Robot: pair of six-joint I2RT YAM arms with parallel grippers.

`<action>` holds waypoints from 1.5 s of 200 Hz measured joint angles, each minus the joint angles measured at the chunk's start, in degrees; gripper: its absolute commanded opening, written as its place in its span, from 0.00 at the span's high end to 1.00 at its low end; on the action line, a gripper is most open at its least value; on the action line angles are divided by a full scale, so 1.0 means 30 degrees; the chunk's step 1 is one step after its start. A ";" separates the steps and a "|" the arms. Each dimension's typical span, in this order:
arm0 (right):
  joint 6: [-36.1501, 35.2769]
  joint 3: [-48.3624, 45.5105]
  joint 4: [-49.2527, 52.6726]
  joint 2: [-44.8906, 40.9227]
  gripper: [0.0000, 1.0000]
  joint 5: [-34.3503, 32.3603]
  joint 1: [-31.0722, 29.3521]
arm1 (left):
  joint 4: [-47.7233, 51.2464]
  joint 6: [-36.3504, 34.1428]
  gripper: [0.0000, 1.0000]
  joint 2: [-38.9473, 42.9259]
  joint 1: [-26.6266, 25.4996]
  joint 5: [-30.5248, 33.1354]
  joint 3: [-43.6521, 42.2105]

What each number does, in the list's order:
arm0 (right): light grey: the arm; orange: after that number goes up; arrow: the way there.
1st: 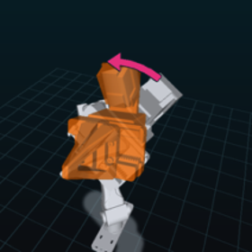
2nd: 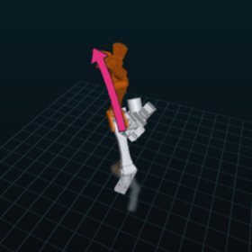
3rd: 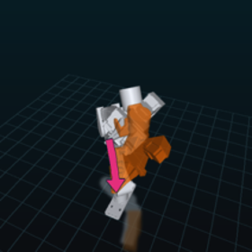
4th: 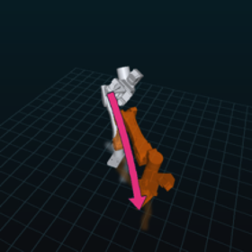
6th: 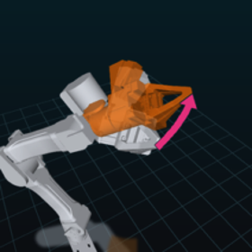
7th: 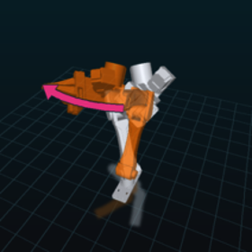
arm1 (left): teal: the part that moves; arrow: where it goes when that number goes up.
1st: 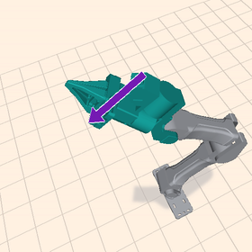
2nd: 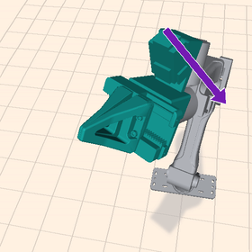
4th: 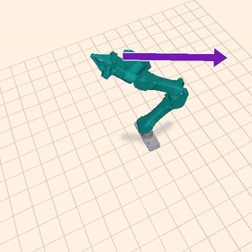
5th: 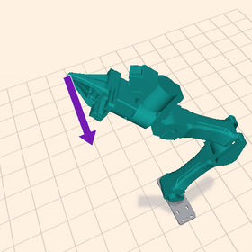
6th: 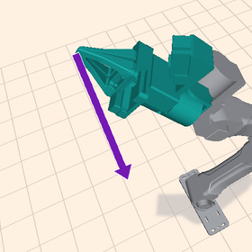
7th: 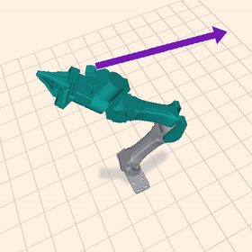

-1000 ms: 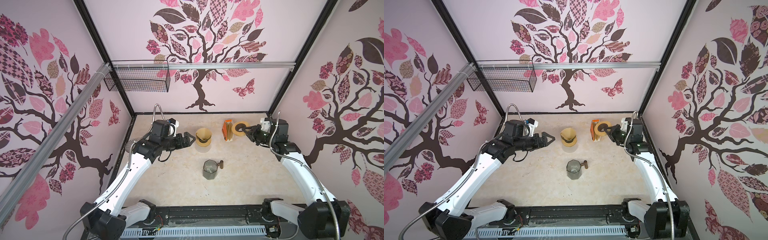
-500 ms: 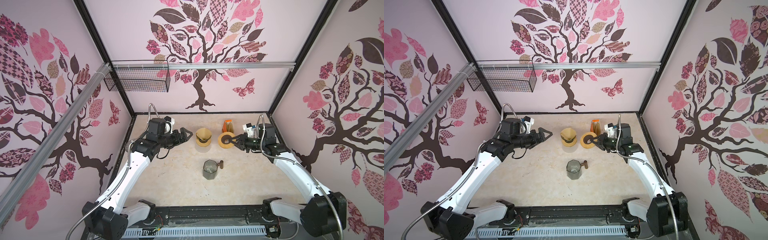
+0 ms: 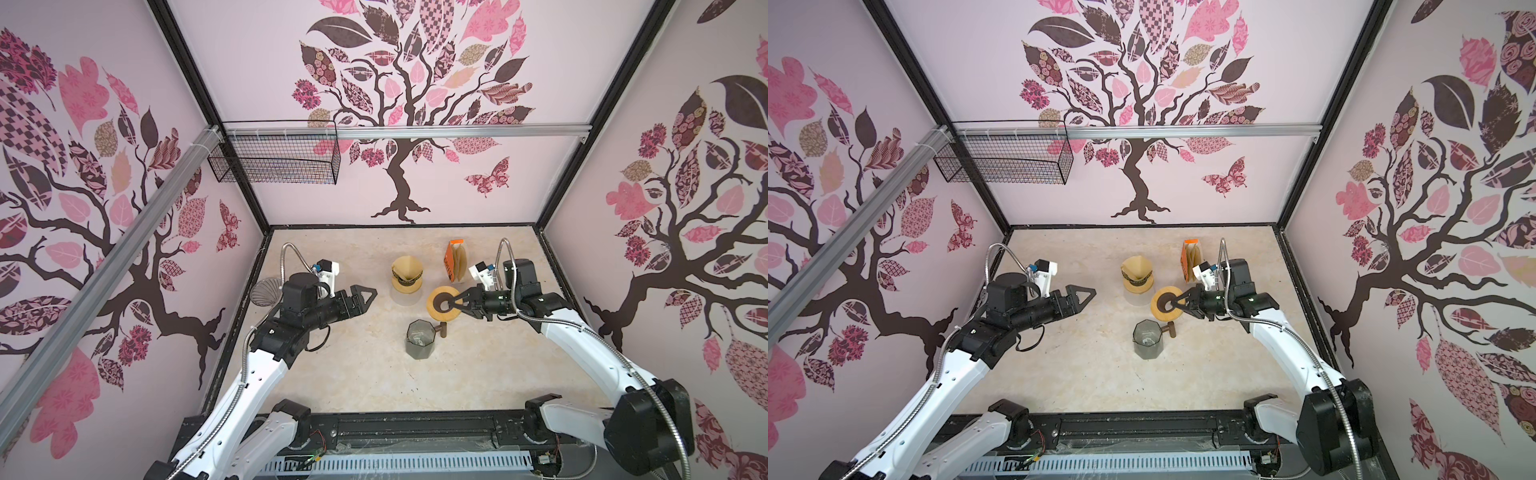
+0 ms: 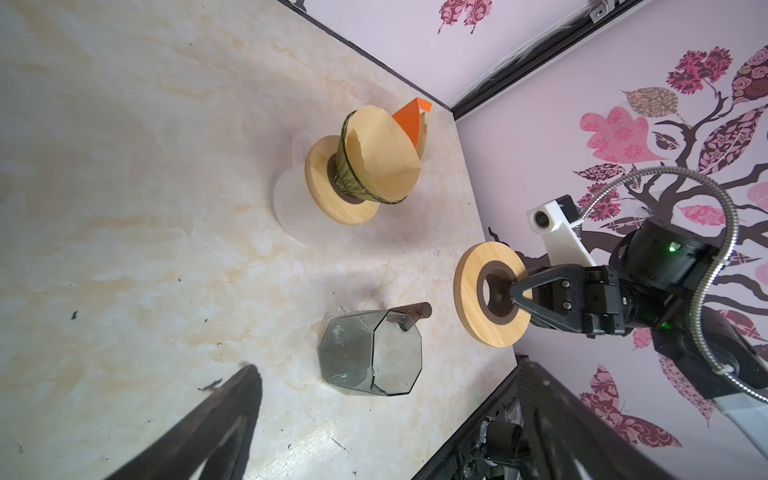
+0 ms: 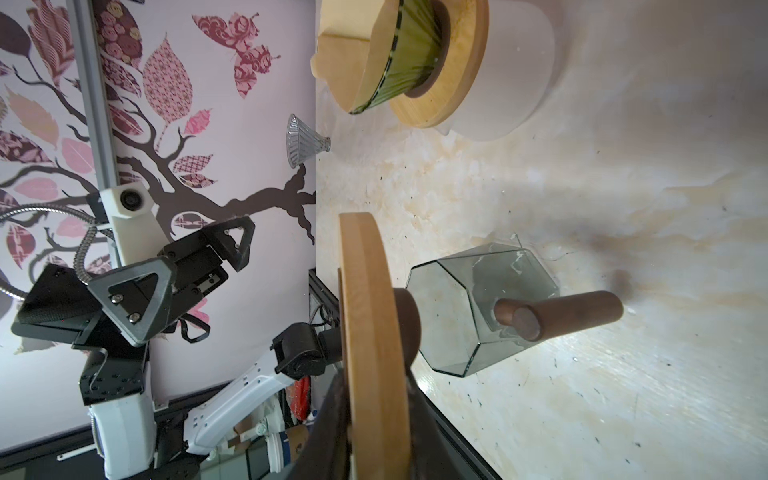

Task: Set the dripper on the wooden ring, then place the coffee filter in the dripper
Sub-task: 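Lower the wooden ring onto the top of the glass pitcher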

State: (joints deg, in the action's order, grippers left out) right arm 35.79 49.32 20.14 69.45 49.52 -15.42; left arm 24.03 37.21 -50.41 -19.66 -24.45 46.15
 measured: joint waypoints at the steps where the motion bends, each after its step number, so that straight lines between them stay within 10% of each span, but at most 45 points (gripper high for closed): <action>1: -0.0066 0.0000 0.0051 0.0036 1.00 0.0000 -0.0058 | -0.0022 -0.0015 0.02 0.0022 0.0000 0.0000 -0.0022; 94: -0.1319 -0.0109 -0.0240 0.2696 0.98 0.1078 -0.1843 | -0.4299 -0.0015 0.02 -0.0809 -0.3191 0.0984 -0.1304; 300: -0.2157 -0.0423 -0.1137 0.4874 0.84 0.2011 -0.2856 | -0.4801 0.1333 0.02 -0.0423 -0.3424 0.2572 -0.2084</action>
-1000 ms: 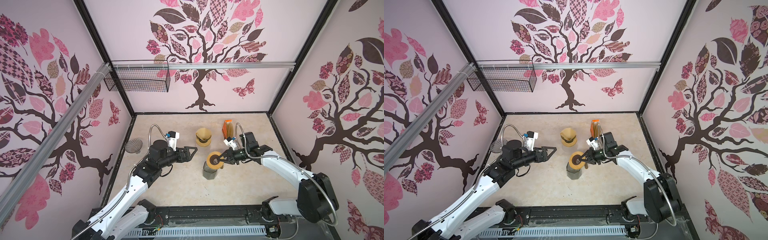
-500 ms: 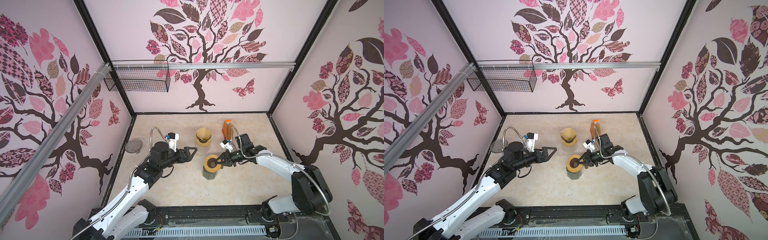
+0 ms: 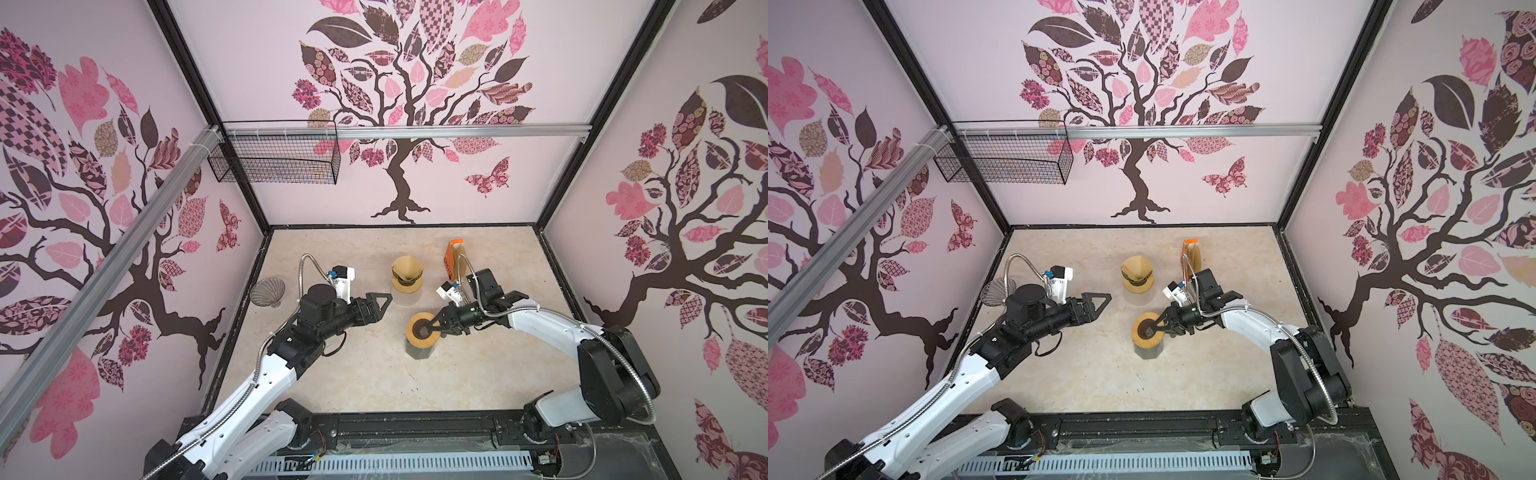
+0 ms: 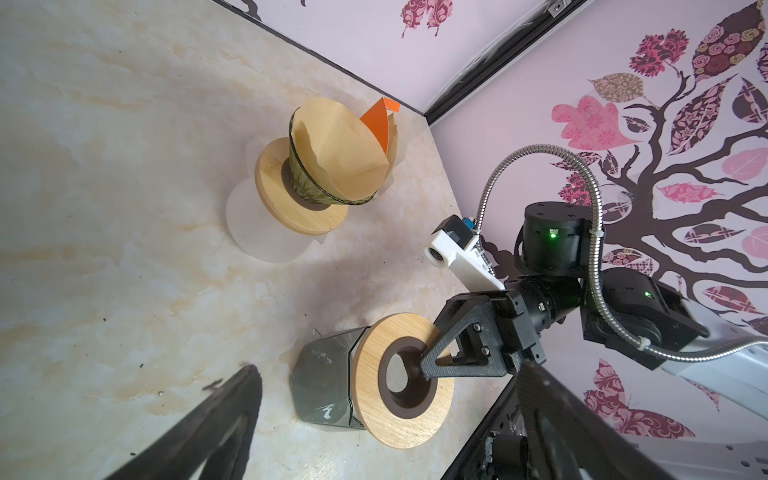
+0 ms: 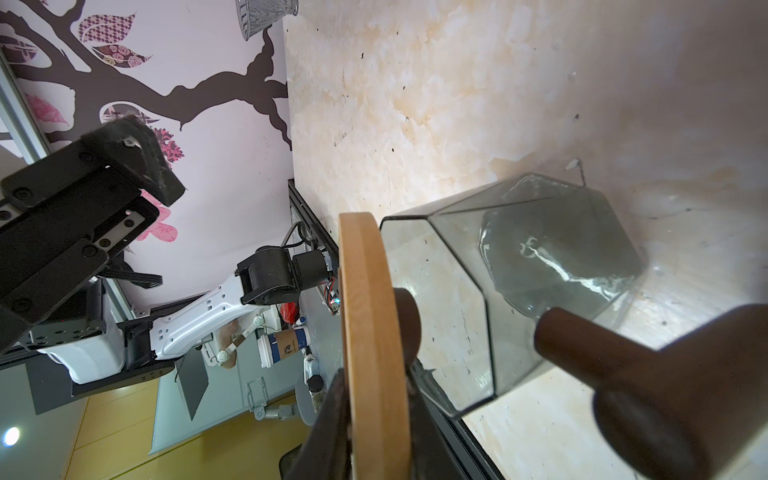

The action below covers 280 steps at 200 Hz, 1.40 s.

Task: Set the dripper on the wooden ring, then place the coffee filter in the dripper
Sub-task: 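Lower the wooden ring onto the top of the glass pitcher, then open the right gripper to release the ring while the left gripper approaches it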

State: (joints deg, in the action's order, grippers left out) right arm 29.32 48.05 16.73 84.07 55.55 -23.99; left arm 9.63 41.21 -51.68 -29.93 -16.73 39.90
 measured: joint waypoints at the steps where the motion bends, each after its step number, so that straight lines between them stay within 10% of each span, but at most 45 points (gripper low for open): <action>1: 0.0000 0.0000 0.0000 0.0007 0.84 0.0000 0.0000 | 0.0007 0.0000 0.02 0.0000 0.0000 0.0000 0.0000; 280: -0.0379 0.0007 0.0933 -0.0758 0.63 -0.2149 0.0000 | 0.3650 -0.1559 0.03 -0.0291 0.0000 -0.0022 0.0087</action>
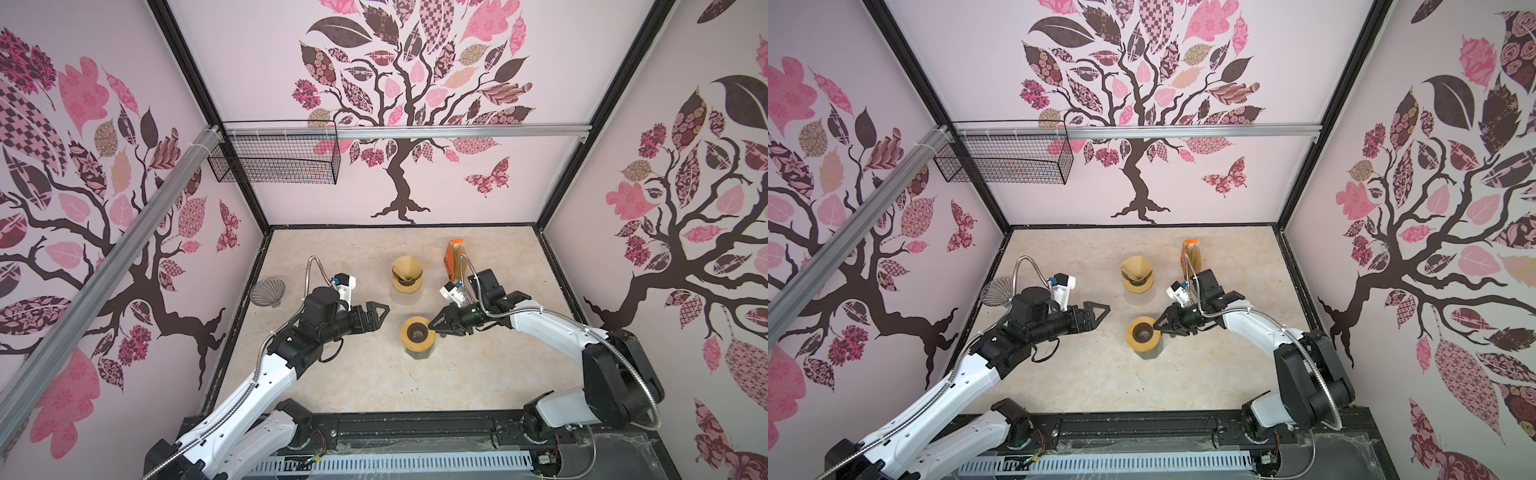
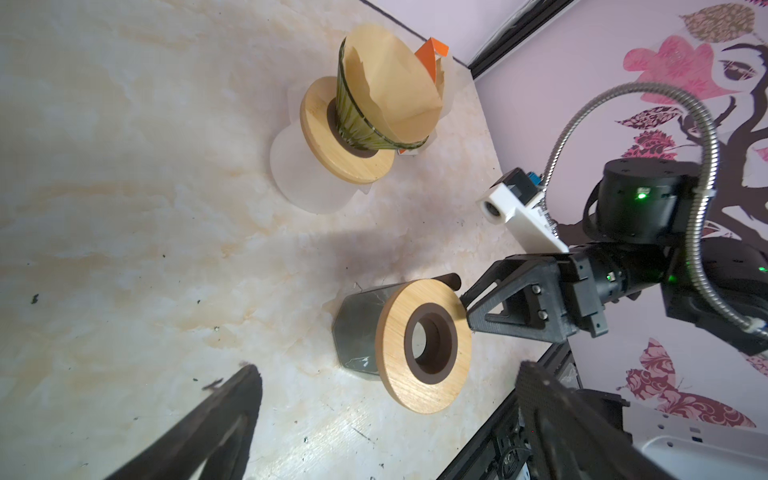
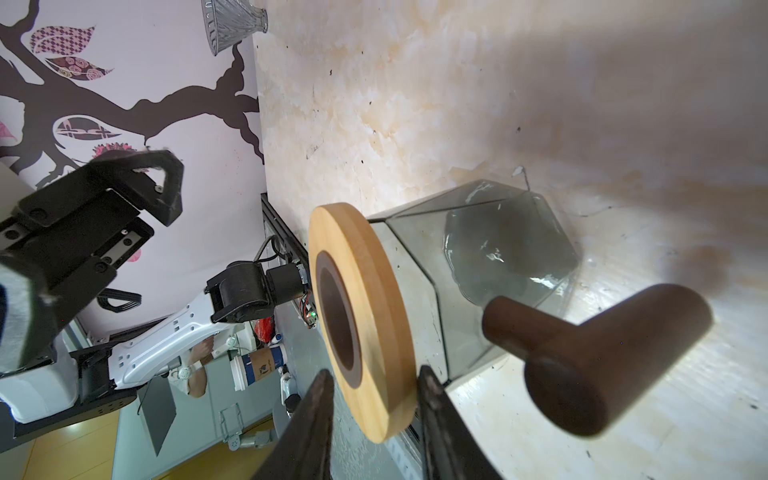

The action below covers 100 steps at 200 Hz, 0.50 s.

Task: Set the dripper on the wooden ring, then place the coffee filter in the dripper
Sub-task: 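Open the right gripper to release the ring while the left gripper approaches it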

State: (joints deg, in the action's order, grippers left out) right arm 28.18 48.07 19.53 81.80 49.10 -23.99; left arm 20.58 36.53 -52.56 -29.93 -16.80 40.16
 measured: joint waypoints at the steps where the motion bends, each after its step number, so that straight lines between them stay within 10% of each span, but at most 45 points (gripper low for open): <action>1: 0.0000 0.0000 0.0007 -0.0007 0.63 -0.0007 0.0000 | 0.0051 -0.0015 0.04 -0.0015 0.0000 -0.0007 0.0000; 100: 0.0546 0.0080 0.0816 -0.2200 0.60 -0.1982 0.1217 | 0.3730 -0.2288 0.25 -0.1923 -0.0277 -0.1756 0.0729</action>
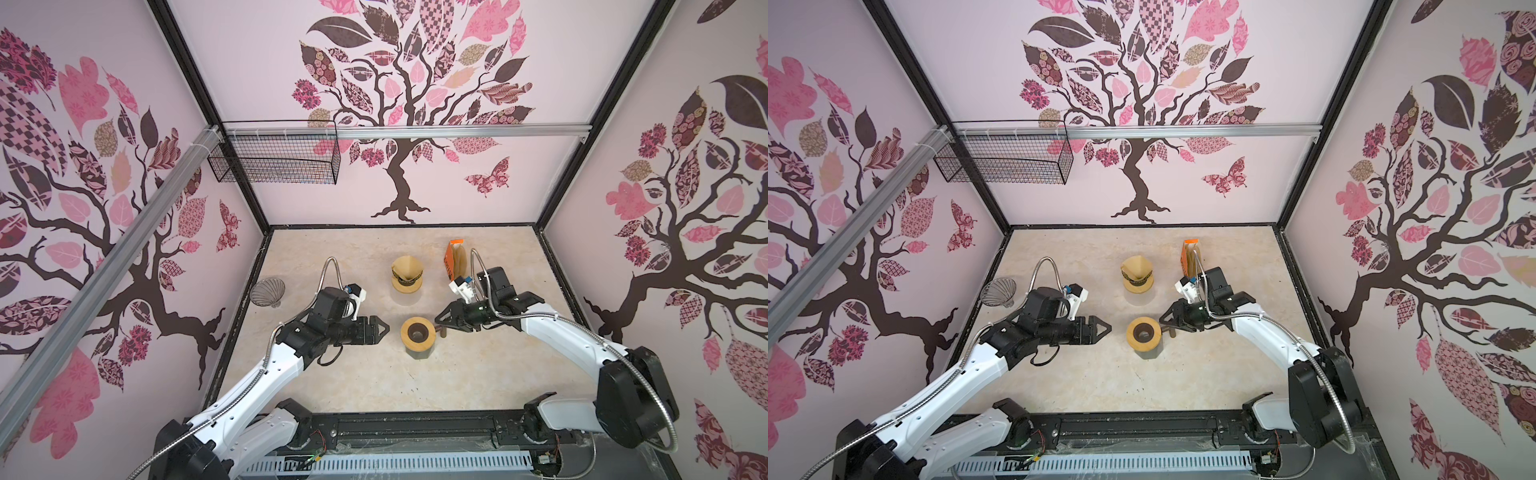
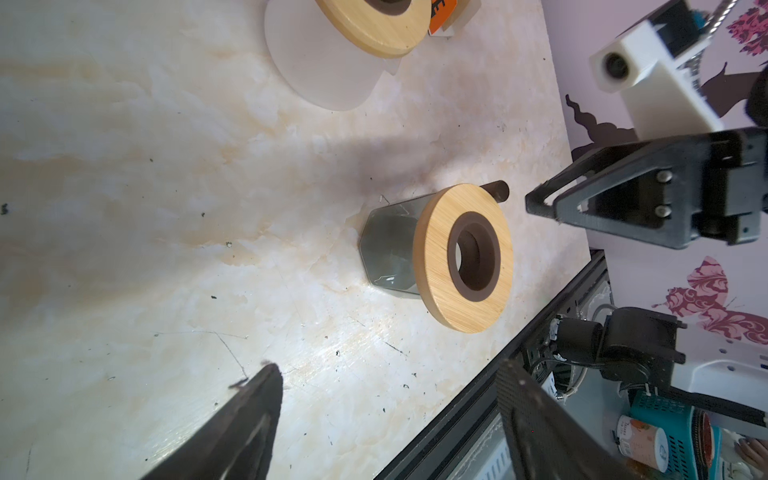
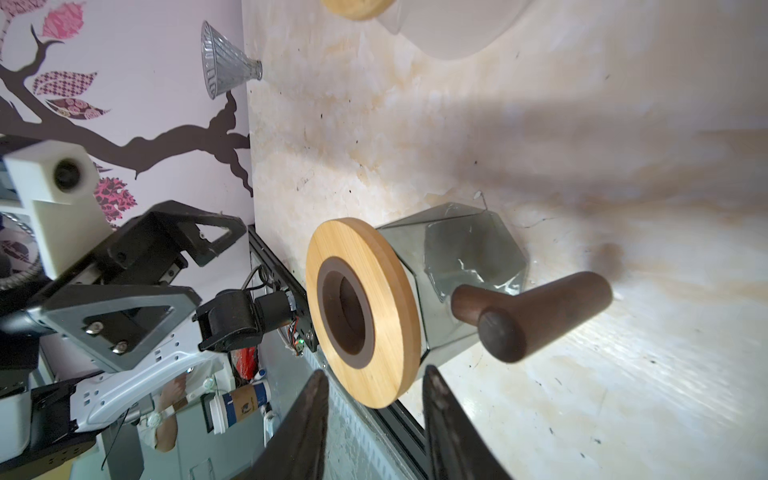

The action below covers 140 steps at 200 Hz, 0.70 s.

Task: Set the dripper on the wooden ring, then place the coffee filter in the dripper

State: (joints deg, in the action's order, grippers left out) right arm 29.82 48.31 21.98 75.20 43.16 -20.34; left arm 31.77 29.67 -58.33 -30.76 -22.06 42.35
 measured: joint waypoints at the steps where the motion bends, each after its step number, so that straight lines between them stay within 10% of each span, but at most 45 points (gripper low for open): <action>1: 0.0007 0.0000 0.0007 -0.0029 0.60 -0.0007 0.0022 | 0.0022 -0.0044 0.25 -0.0044 -0.0022 -0.0022 0.0000; 140: -0.0270 0.0845 0.3927 -0.0867 0.63 -0.5770 0.1450 | 0.0306 -0.0590 0.64 -0.5297 -0.3140 0.1319 0.2514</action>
State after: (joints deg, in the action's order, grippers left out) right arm 29.02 50.85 33.76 72.60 25.85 -15.99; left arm 32.69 27.90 -74.22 -40.18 -18.11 49.89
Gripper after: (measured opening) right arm 0.363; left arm 0.376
